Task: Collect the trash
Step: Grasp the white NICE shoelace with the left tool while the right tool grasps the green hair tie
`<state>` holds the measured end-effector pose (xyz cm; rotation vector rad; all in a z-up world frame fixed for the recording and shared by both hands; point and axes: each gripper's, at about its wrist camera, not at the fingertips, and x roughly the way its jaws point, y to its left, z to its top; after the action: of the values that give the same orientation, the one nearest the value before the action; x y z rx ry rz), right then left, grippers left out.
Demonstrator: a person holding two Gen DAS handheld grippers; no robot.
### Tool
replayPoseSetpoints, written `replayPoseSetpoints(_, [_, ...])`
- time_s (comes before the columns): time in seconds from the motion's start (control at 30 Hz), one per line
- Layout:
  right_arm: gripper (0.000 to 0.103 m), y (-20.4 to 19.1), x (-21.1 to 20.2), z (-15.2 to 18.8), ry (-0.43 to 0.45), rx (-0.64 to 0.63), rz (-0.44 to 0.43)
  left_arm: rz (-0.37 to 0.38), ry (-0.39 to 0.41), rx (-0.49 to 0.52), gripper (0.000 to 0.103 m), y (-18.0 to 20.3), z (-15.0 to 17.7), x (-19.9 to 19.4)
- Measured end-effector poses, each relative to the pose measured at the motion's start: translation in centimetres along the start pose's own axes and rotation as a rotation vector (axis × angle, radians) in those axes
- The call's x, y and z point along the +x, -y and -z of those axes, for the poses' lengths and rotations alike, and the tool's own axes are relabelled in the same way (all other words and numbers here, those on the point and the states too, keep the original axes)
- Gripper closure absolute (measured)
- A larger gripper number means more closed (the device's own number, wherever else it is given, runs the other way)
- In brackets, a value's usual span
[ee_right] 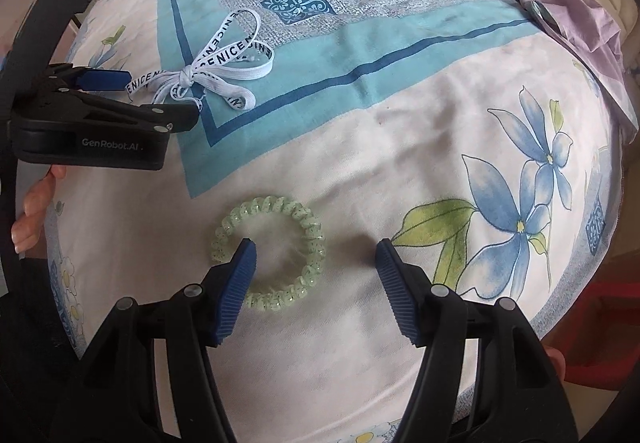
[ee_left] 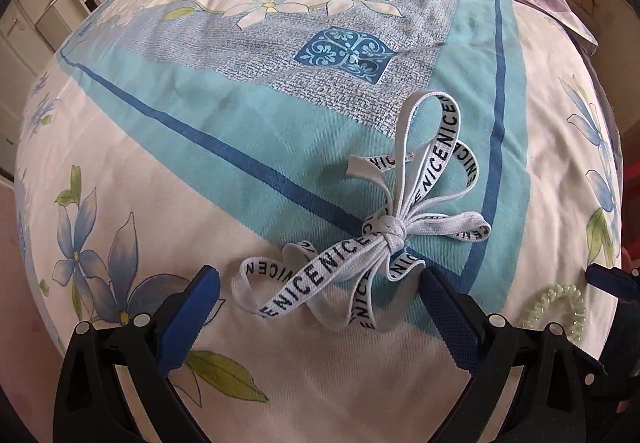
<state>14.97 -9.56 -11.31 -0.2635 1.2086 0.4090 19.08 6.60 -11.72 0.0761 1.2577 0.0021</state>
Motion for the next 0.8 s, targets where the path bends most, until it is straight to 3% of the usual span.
replayPoseSetpoints(0.23, [0.043, -0.3, 0.5, -0.3, 0.004, -0.033, 0.016, 0.021, 0.008, 0.006, 0.008, 0.6, -0.8, 0.9])
replayPoseSetpoints(0.43, [0.051, -0.5, 0.5, -0.2, 0.007, -0.055, 0.023, 0.054, 0.031, 0.041, 0.036, 1.7, -0.8, 0.4])
replayPoseSetpoints(0.5, [0.057, -0.6, 0.4, -0.2, 0.008, -0.06, 0.02, 0.063, 0.039, 0.058, 0.059, 2.2, -0.5, -0.1])
replayPoseSetpoints(0.57, [0.065, -0.7, 0.4, -0.2, 0.007, -0.064, 0.018, 0.074, 0.043, 0.071, 0.072, 2.7, -0.3, -0.5])
replayPoseSetpoints(0.7, [0.092, -1.0, 0.4, -0.2, -0.003, -0.078, 0.011, 0.102, 0.036, 0.048, 0.084, 2.3, 0.0, -0.6])
replayPoseSetpoints(0.8, [0.094, -1.2, 0.4, -0.2, -0.001, -0.083, 0.015, 0.125, 0.03, 0.03, 0.09, 1.6, 0.3, -0.8])
